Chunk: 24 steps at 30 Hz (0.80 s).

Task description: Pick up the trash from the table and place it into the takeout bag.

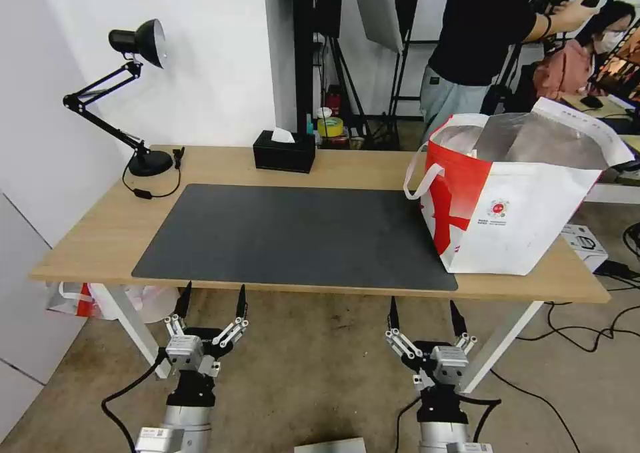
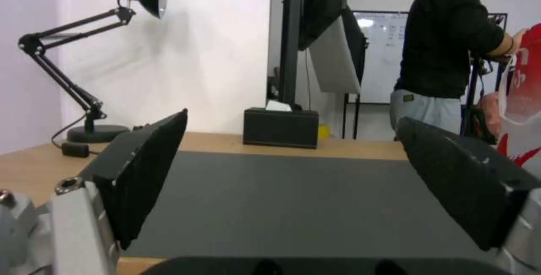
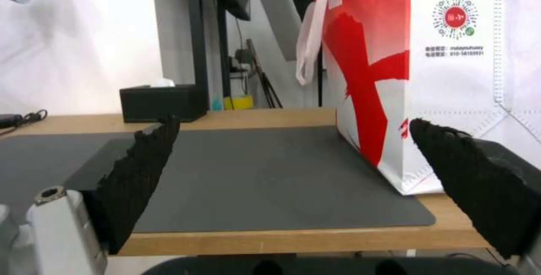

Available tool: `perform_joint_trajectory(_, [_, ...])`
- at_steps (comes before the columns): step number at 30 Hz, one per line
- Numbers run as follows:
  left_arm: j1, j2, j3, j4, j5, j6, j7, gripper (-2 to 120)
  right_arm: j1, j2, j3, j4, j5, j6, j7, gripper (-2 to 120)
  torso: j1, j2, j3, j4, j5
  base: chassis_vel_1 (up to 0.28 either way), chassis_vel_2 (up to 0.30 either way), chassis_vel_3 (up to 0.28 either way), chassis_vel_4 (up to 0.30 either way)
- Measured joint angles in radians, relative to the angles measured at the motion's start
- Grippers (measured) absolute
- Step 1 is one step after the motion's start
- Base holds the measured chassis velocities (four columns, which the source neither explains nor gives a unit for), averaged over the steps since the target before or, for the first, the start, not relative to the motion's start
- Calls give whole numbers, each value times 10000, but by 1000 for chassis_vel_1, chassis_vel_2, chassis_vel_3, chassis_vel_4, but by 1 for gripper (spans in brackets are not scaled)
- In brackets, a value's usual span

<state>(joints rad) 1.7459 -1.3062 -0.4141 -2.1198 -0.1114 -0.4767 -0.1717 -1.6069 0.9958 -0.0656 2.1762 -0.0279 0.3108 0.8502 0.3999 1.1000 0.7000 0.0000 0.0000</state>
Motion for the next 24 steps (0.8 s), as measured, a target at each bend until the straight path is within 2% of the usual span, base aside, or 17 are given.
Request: perform_joint_trajectory(24, [0, 0, 0, 0, 0, 0, 0, 100, 0, 0, 0, 0, 0, 0, 0, 100, 0, 0, 0, 0, 0, 0, 0, 0, 0])
